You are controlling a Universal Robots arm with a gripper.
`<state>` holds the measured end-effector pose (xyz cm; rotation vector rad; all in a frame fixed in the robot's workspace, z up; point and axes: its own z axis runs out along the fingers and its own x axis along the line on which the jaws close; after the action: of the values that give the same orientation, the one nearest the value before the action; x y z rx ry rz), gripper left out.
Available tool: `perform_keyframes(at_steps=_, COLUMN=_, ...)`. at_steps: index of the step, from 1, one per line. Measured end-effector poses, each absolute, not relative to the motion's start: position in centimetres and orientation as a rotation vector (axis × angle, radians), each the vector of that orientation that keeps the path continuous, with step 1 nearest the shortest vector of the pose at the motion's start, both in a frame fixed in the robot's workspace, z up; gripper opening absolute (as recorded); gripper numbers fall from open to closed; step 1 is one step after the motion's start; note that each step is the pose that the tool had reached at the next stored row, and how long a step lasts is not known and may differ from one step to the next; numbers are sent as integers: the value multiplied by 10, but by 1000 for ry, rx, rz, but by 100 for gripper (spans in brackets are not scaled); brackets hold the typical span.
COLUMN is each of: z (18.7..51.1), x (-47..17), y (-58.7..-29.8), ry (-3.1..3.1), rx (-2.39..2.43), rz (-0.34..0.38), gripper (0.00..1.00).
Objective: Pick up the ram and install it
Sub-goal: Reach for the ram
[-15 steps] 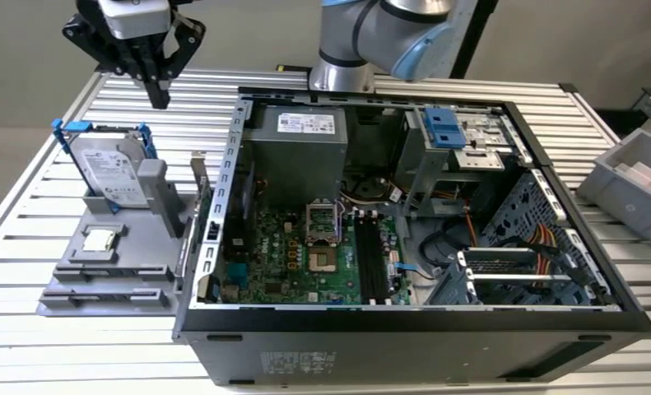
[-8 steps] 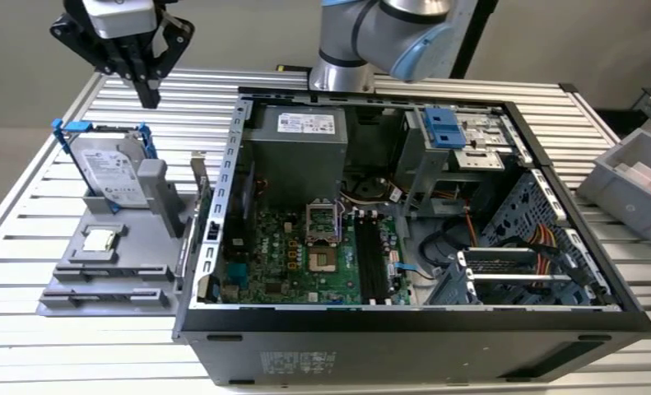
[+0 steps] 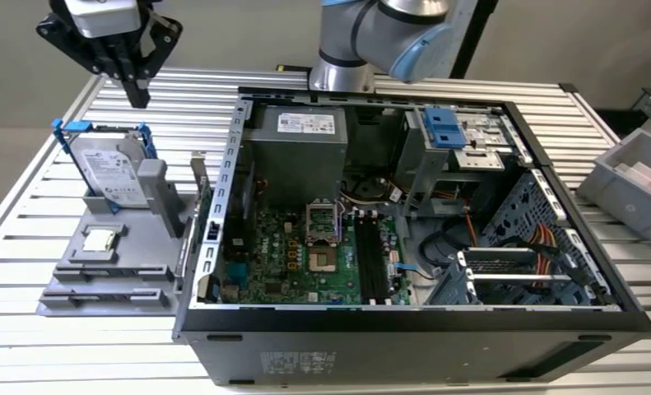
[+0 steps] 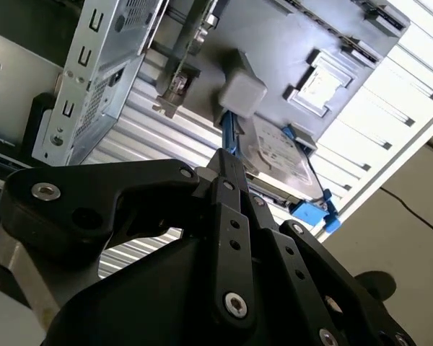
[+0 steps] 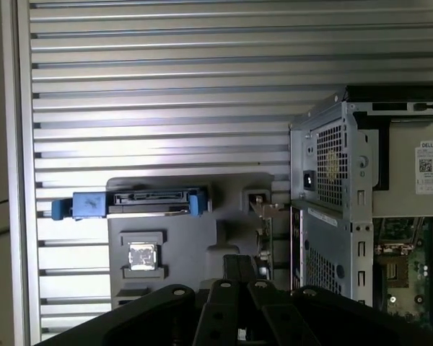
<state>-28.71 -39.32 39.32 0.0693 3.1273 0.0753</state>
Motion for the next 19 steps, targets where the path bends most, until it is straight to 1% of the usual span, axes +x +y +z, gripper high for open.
perform_keyframes(at_steps=19, z=393, x=-313, y=-393, ry=3129, rx=68, rz=75, gripper=0)
